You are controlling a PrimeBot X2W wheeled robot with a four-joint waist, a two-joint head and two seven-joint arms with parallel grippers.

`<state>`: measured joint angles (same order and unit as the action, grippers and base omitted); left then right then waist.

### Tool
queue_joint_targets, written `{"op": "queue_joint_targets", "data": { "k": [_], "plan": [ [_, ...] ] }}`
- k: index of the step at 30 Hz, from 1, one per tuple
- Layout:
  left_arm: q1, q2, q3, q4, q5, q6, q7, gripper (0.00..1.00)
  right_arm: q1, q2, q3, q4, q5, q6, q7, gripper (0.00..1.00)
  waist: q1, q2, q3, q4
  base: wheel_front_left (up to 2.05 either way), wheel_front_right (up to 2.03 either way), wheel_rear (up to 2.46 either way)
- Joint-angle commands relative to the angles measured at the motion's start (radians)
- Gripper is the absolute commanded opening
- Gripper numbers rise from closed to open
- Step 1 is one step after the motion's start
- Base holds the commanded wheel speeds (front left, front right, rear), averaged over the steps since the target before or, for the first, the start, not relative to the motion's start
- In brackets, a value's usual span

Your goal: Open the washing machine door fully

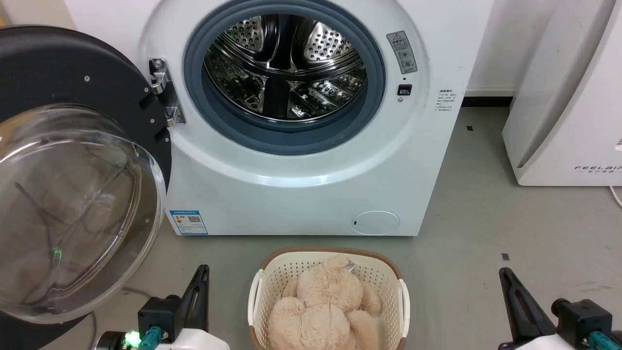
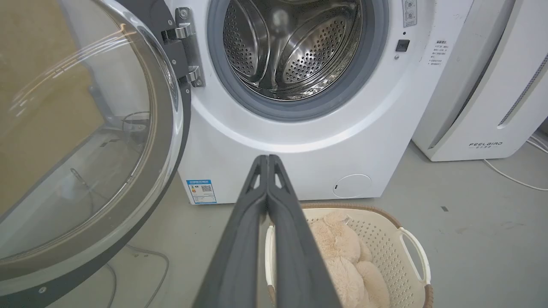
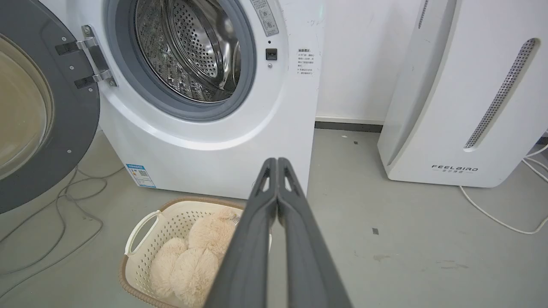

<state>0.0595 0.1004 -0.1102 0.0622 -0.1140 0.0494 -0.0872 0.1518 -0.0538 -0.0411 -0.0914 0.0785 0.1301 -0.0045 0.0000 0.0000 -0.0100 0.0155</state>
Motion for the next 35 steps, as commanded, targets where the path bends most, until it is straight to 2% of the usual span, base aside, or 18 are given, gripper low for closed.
{"op": "queue_joint_targets", "data": {
  "k": [1,35],
  "plan": [
    [-0.014,-0.006,0.006,-0.006,0.010,-0.004,0.005,0.00,-0.025,0.001,0.003,0.005,-0.008,0.000,0.001,0.00,0.0000,0.0000,0.000,0.000,0.00,0.00,0.00],
    [-0.031,-0.022,0.044,-0.027,0.048,-0.021,0.035,0.00,-0.072,0.002,0.017,0.037,-0.034,0.000,0.002,0.00,0.0000,0.0000,0.004,-0.006,0.00,0.00,0.00]
  ]
}}
